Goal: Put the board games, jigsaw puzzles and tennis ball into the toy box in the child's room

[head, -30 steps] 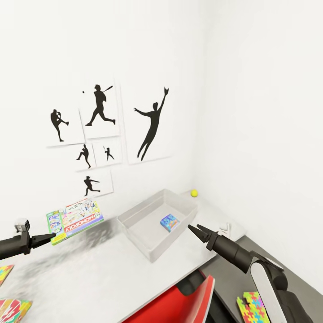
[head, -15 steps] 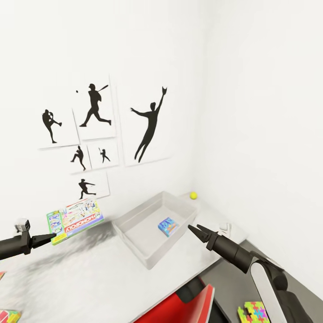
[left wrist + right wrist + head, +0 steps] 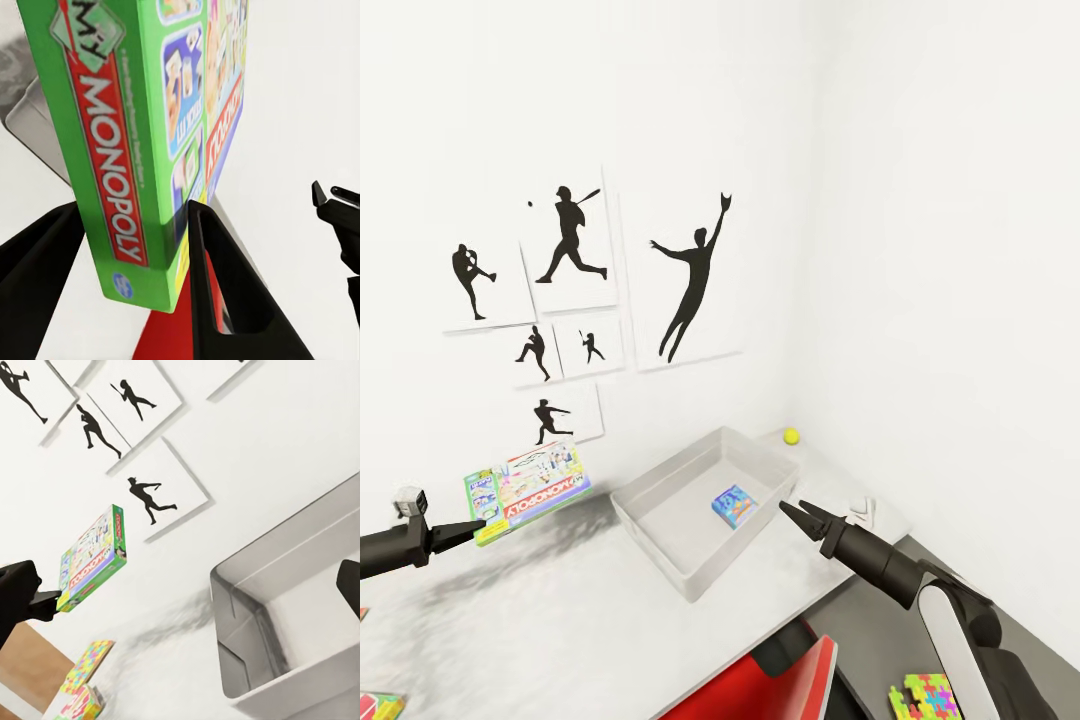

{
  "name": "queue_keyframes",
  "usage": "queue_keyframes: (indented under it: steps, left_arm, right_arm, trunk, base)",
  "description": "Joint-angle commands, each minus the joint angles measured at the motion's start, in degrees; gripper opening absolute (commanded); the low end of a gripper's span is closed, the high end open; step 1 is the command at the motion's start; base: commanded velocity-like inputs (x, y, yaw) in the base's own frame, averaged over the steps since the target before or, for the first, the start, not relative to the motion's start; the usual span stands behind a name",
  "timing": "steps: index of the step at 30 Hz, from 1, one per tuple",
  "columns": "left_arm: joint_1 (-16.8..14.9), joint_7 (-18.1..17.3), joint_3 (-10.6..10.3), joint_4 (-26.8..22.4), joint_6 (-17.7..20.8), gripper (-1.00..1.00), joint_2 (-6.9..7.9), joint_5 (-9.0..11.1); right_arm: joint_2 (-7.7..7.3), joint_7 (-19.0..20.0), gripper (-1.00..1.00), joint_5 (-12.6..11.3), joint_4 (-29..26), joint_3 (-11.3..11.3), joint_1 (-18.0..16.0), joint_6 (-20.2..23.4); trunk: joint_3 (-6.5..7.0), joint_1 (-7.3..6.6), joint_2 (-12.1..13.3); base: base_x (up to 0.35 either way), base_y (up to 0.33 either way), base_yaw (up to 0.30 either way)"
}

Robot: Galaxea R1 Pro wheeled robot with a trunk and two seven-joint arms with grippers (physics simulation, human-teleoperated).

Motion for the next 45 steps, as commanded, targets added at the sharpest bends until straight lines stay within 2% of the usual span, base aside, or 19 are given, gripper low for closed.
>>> queue_keyframes:
  steps: [1, 6, 11, 12, 14, 17, 18, 19, 20, 22, 23, 25, 28, 30, 33, 37, 40, 43, 45]
  left_arm:
    - [-0.1, -0.2, 0.0, 0.0, 0.6, -1.0, -0.21, 0.0]
    - [-0.1, -0.2, 0.1, -0.4, 0.9, -1.0, -2.37, -0.1]
    - [-0.9, -0.2, -0.1, -1.3, 2.5, -1.0, -7.52, -0.4]
    - [-0.9, -0.2, -0.1, -1.7, 3.2, -1.0, -7.97, -0.5]
    - [-1.0, 0.7, -0.1, -4.9, 7.1, -1.0, -9.55, -0.5]
    - [-1.1, 8.5, 0.0, -11.8, 13.6, -1.0, -12.4, -0.4]
    - [-1.1, 9.8, 0.0, -12.8, 14.3, -1.0, -12.94, -0.4]
    - [-1.1, 12.4, 0.1, -14.4, 15.4, -1.0, -14.19, -0.3]
    - [-1.3, 15.9, 0.1, -15.9, 16.4, -1.0, -16.57, -0.2]
    - [-2.8, 19.9, 0.2, -16.8, 17.0, -1.0, -19.75, -0.3]
    - [-3.2, 20.9, 0.2, -16.9, 17.1, -1.0, -20.53, -0.3]
    - [-4.7, 25.6, 0.3, -17.1, 17.3, -1.0, -23.53, -0.3]
    - [-5.4, 30.7, 0.4, -17.2, 17.4, -1.0, -26.08, -0.1]
    - [-5.9, 35.5, 0.5, -17.3, 17.4, -1.0, -28.39, 0.0]
    - [-6.8, 40.5, 0.6, -17.2, 17.4, -1.0, -30.96, 0.0]
    - [-7.3, 44.5, 0.7, -17.2, 17.1, -1.0, -33.13, 0.0]
    - [-7.5, 47.4, 1.2, -17.1, 16.8, -1.0, -35.28, 0.1]
    - [-7.5, 51.8, 4.9, -16.8, 15.0, -1.0, -37.25, 0.0]
    - [-7.5, 54.0, 6.8, -16.4, 14.1, -1.0, -37.77, 0.1]
  right_arm:
    - [0.0, 0.0, 1.0, -0.3, 0.0, -0.1, -0.1, 0.4]
    - [-0.07, 0.1, 1.0, -0.3, 0.0, -0.5, -0.1, 0.4]
    - [-0.09, 0.1, 1.0, -0.4, 0.1, -0.7, -0.1, 0.4]
    - [-0.09, 0.1, 1.0, -0.4, 0.1, -0.7, -0.1, 0.4]
    - [-0.14, 0.2, 1.0, -0.5, 0.1, -0.8, -0.1, 0.5]
    - [-0.17, 0.2, 1.0, -0.5, 0.1, -1.5, -0.1, 0.6]
    - [-0.17, 0.2, 1.0, -0.5, 0.1, -1.7, -0.1, 0.6]
    - [-0.17, 0.2, 1.0, -0.6, 0.1, -2.1, -0.1, 0.6]
    - [-0.17, 0.2, 1.0, -0.6, 0.1, -2.6, 0.0, 0.6]
    - [-0.18, 0.2, 1.0, -0.6, 0.1, -3.4, 0.0, 0.7]
    - [-0.18, 0.3, 1.0, -0.6, 0.1, -3.6, 0.0, 0.7]
    - [-0.18, 0.8, 1.0, -0.5, 0.1, -4.3, 0.0, 0.7]
    - [-0.23, 1.5, 1.0, -0.5, 0.1, -5.2, 0.0, 0.7]
    - [-0.25, 2.1, 1.0, -0.5, 0.1, -6.5, 0.0, 0.7]
    - [-0.26, 2.6, 1.0, -0.5, 0.1, -7.7, 0.0, 0.7]
    - [-0.26, 2.8, 1.0, -0.5, 0.0, -8.7, 0.0, 0.7]
    - [-0.26, 2.8, 1.0, -0.5, 0.0, -9.1, -0.1, 0.7]
    - [-0.26, 2.8, 1.0, -0.5, -0.1, -9.4, -0.1, 0.8]
    - [-0.26, 2.8, 1.0, -0.5, -0.1, -9.8, -0.1, 0.9]
  trunk:
    - [-0.12, 0.03, -0.1]
    - [-0.12, 0.03, -0.1]
    - [-0.12, 0.03, -0.1]
    - [-0.12, 0.03, -0.1]
    - [-0.12, 0.03, -0.1]
    - [-0.12, 0.03, -0.1]
    - [-0.12, 0.03, -0.1]
    - [-0.12, 0.03, -0.1]
    - [-0.12, 0.03, -0.1]
    - [-0.12, 0.03, -0.1]
    - [-0.12, 0.03, -0.1]
    - [-0.12, 0.03, -0.1]
    - [-0.12, 0.03, -0.1]
    - [-0.12, 0.03, -0.1]
    - [-0.12, 0.03, -0.1]
    - [-0.12, 0.03, -0.1]
    - [-0.13, 0.03, -0.1]
    - [-0.23, 0.03, -0.1]
    - [-0.37, 0.03, -0.1]
  base:
    - [0.0, 0.0, 0.0]
    - [0.0, 0.0, 0.0]
    - [0.0, 0.0, 0.0]
    - [0.0, 0.0, 0.0]
    - [0.0, 0.0, 0.0]
    - [0.0, 0.0, 0.0]
    - [0.0, 0.0, 0.0]
    - [0.0, 0.0, 0.0]
    - [0.0, 0.0, 0.0]
    - [0.0, 0.0, 0.0]
    - [0.0, 0.0, 0.0]
    - [0.0, 0.0, 0.0]
    - [0.0, 0.0, 0.0]
    - [0.0, 0.0, 0.0]
    - [0.0, 0.0, 0.0]
    - [0.0, 0.0, 0.0]
    - [0.0, 0.0, 0.0]
    - [0.0, 0.0, 0.0]
    - [0.0, 0.0, 0.0]
